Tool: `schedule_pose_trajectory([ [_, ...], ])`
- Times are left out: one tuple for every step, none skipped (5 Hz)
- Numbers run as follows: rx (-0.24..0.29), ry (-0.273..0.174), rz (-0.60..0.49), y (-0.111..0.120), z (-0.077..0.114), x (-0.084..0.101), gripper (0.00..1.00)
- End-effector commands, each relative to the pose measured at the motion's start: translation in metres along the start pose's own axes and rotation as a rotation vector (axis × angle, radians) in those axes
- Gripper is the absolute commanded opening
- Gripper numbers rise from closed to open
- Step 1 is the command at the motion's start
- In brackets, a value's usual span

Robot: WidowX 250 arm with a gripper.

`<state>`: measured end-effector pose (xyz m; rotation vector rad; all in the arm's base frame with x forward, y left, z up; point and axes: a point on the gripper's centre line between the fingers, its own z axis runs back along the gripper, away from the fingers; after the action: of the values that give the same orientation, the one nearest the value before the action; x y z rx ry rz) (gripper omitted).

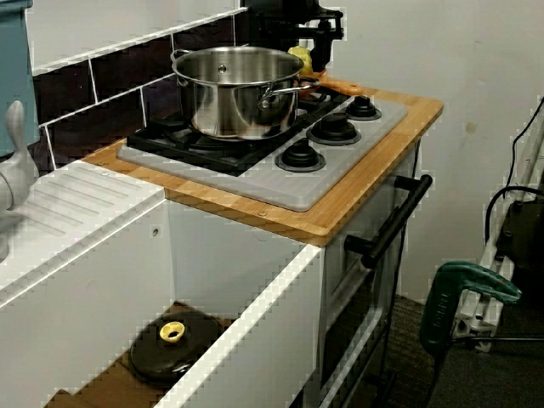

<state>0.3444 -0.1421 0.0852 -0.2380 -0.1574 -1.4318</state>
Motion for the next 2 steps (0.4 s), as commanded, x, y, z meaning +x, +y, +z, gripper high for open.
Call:
schedule_pose_trajectory([
  [0.004, -0.06, 0.034, 0.023, 0.045, 0.008, 0.0],
  [-0.007, -0.095, 0.041, 0.029, 0.071, 0.007, 0.0],
])
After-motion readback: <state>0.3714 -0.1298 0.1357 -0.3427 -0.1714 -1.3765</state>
